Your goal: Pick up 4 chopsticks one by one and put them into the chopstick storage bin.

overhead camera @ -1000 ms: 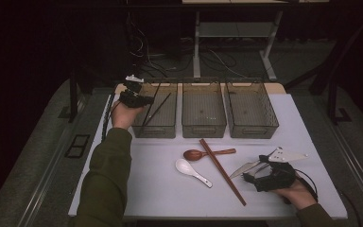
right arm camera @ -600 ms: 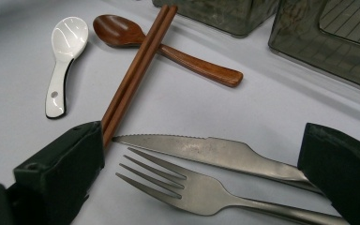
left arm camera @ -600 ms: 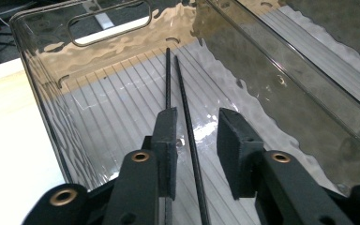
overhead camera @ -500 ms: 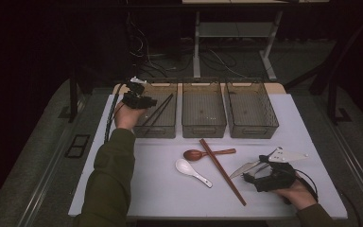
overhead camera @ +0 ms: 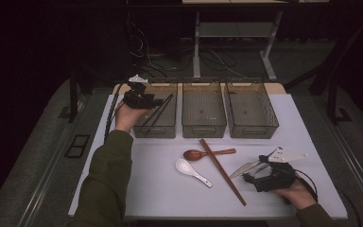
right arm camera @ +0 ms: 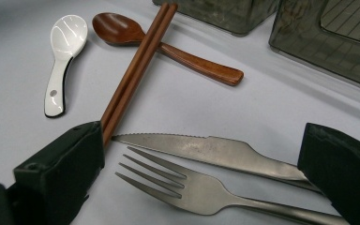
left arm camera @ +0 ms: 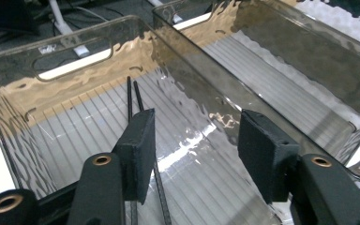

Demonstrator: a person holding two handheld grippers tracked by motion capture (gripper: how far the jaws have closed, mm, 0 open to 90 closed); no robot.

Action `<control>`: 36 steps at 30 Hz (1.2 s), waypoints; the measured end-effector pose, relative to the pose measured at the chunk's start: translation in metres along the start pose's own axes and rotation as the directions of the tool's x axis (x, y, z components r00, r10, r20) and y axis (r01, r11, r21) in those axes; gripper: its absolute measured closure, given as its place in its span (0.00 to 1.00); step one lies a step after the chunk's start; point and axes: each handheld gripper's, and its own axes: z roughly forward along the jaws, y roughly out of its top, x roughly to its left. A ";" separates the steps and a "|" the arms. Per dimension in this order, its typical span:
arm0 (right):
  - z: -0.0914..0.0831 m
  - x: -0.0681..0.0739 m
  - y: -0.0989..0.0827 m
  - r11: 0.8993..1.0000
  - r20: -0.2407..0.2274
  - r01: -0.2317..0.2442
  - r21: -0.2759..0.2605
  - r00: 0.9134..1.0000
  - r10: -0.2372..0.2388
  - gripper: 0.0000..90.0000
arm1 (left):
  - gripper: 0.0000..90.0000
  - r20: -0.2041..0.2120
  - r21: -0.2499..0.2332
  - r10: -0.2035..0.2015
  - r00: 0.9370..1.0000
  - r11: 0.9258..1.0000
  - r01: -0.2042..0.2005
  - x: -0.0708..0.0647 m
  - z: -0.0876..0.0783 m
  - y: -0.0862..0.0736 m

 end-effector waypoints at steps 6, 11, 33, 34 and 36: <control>0.000 0.000 0.000 1.000 0.000 -0.002 0.000 1.000 0.002 0.01 | 0.47 0.011 -0.018 0.021 1.000 1.000 -0.021 -0.007 -0.009 -0.005; 0.000 0.000 0.000 1.000 -0.001 -0.002 0.000 1.000 0.002 0.01 | 0.43 0.034 -0.036 0.027 0.999 0.999 -0.026 -0.014 -0.017 -0.010; 0.000 0.000 0.000 1.000 0.000 -0.008 0.002 1.000 0.008 0.01 | 0.21 0.089 -0.094 0.082 0.993 0.993 -0.073 -0.066 -0.054 -0.059; 0.000 0.000 0.000 1.000 0.001 -0.008 0.002 1.000 0.008 0.01 | 0.20 0.089 -0.094 0.080 0.993 0.993 -0.072 -0.068 -0.055 -0.061; 0.000 0.000 0.000 1.000 0.004 -0.008 0.001 1.000 0.008 0.01 | 0.18 0.089 -0.092 0.086 0.992 0.993 -0.077 -0.073 -0.057 -0.067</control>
